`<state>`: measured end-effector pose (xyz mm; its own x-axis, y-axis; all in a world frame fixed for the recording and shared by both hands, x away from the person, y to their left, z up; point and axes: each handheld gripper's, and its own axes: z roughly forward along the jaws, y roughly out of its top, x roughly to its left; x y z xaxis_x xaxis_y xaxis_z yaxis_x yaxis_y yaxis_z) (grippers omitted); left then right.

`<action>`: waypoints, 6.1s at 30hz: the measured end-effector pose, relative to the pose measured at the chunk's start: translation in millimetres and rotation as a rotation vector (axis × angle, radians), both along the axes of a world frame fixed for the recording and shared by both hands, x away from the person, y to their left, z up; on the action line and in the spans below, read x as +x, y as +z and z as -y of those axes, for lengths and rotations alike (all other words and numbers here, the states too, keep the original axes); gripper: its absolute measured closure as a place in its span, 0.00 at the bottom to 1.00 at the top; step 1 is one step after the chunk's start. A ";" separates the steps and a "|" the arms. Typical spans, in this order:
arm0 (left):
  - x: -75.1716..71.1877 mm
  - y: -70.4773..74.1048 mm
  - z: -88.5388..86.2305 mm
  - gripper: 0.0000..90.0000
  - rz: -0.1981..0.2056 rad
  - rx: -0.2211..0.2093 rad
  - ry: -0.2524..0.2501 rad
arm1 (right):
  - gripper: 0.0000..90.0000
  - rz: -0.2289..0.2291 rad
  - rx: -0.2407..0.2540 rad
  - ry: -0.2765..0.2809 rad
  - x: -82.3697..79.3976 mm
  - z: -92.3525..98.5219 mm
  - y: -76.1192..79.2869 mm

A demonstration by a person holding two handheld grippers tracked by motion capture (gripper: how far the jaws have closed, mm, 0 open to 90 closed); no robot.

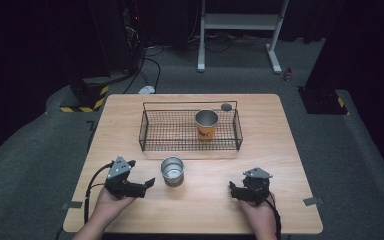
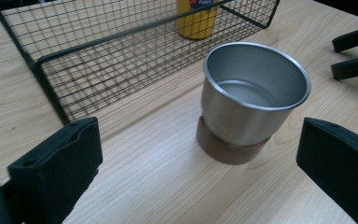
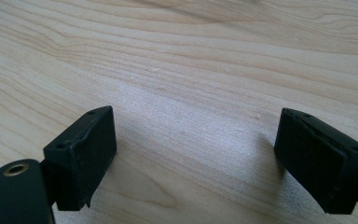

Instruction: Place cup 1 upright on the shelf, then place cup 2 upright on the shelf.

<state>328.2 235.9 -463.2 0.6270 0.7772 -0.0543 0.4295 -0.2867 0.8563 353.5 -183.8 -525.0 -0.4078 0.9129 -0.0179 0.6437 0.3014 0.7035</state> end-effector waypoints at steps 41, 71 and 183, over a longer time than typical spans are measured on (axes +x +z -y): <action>29.5 -23.1 65.4 0.00 -0.012 0.002 -0.145 | 0.15 0.002 0.006 -0.015 -1.0 0.0 -0.1; 37.6 -42.7 67.7 0.17 0.007 -0.016 -0.136 | 0.16 0.007 0.002 -0.028 -3.6 -0.1 -0.1; 177.7 24.2 55.1 0.21 -0.015 -0.051 0.249 | 0.14 -0.005 0.002 0.051 -3.1 -1.1 0.0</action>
<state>506.0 180.8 -439.0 0.4155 0.9035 -0.1048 0.4942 -0.1274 0.8600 350.3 -182.7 -525.0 -0.4540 0.8909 -0.0135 0.6311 0.3322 0.7009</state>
